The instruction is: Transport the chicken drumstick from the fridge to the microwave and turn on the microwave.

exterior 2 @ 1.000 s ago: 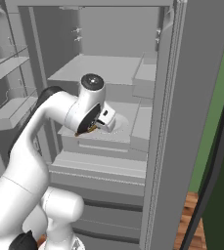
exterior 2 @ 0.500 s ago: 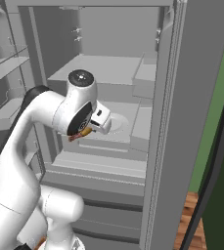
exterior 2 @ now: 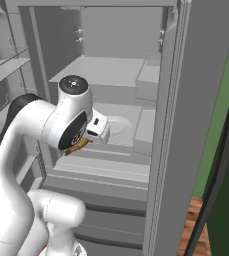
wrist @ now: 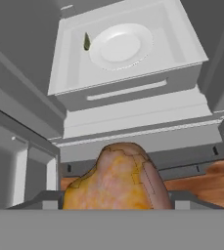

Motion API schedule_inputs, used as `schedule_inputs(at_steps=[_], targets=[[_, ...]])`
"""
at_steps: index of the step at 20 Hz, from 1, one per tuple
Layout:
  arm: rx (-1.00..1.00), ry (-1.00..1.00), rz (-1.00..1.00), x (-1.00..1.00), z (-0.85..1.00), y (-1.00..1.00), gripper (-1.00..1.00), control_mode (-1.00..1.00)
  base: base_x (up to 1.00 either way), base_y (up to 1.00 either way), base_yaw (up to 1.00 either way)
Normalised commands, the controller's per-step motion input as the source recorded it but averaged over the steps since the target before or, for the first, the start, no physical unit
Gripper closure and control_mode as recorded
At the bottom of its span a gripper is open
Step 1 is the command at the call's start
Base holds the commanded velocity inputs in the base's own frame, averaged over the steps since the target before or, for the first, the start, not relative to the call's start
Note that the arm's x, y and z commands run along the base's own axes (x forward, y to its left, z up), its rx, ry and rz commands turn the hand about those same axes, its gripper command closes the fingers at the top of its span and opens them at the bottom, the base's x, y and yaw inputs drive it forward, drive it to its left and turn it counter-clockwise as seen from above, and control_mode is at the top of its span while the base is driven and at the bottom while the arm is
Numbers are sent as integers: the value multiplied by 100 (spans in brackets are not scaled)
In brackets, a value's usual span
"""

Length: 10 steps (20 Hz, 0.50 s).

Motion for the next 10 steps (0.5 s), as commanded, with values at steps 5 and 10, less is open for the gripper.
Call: schedule_inputs(at_steps=[5,10], targets=[[-2,0,5,-37,4,1,100,-100,0,0,0],[0,1,4,-29,1,2,100,-100,0,0,0]])
